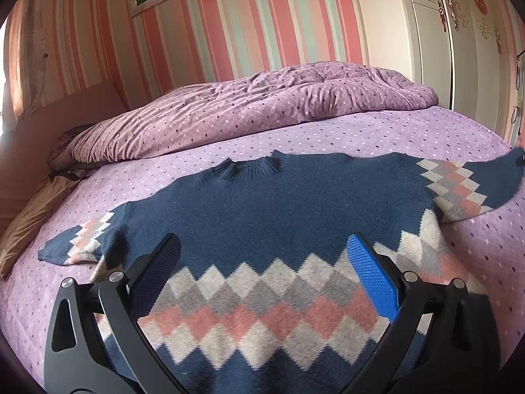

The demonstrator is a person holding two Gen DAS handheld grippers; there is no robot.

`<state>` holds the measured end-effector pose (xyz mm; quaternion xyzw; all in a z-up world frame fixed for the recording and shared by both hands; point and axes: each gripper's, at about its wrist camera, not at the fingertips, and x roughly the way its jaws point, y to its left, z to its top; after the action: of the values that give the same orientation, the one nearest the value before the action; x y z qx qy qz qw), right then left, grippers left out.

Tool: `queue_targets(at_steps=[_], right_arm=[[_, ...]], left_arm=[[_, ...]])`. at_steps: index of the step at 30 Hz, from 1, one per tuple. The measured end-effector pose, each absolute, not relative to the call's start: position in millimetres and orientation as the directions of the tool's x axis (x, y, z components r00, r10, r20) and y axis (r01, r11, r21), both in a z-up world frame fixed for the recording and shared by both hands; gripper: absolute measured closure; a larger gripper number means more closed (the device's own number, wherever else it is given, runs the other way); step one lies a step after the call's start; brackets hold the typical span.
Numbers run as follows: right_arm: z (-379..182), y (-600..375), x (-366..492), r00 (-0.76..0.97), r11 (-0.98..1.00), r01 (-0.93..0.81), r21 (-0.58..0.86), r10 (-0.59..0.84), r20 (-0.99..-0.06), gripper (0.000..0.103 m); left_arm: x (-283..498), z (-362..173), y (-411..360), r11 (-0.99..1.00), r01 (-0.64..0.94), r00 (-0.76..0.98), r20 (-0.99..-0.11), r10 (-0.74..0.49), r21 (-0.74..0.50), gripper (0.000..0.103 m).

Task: Fold small clothes
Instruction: 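Grasp the sleeve cuff with the right tool and fold it across the sweater body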

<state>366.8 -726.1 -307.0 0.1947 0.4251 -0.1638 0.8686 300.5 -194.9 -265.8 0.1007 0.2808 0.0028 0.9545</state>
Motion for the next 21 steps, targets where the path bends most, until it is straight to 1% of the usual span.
queue_targets(at_steps=[6,11,14,18,20,21], right_arm=[[-250,-665,387,0.649,0.922,0.343,0.182,-0.092,-0.755,0.091],[-219,-595,408,0.686,0.950,0.262,0.173,-0.057,-0.726,0.091],[-209,-546,421,0.698,0.960,0.214,0.179,-0.022,-0.716,0.091],[-207,-480,440,0.700,0.970,0.160,0.183,0.019,-0.714,0.092],[-210,-442,452,0.696,0.975,0.126,0.181,0.043,-0.717,0.096],[-212,-427,456,0.693,0.975,0.114,0.192,0.060,-0.718,0.095]], left_arm=[[302,-259,-153,0.982,0.021,0.839,-0.538,0.084,0.186,0.003],[301,-251,-101,0.983,-0.020,0.845,-0.522,0.116,0.185,0.003],[302,-246,-70,0.982,-0.022,0.842,-0.526,0.118,0.185,0.003],[298,-240,-28,0.990,-0.027,0.850,-0.517,0.097,0.141,0.003],[296,-238,-6,0.992,-0.038,0.855,-0.509,0.096,0.124,0.003],[295,-238,7,0.992,-0.050,0.857,-0.506,0.102,0.116,0.003]])
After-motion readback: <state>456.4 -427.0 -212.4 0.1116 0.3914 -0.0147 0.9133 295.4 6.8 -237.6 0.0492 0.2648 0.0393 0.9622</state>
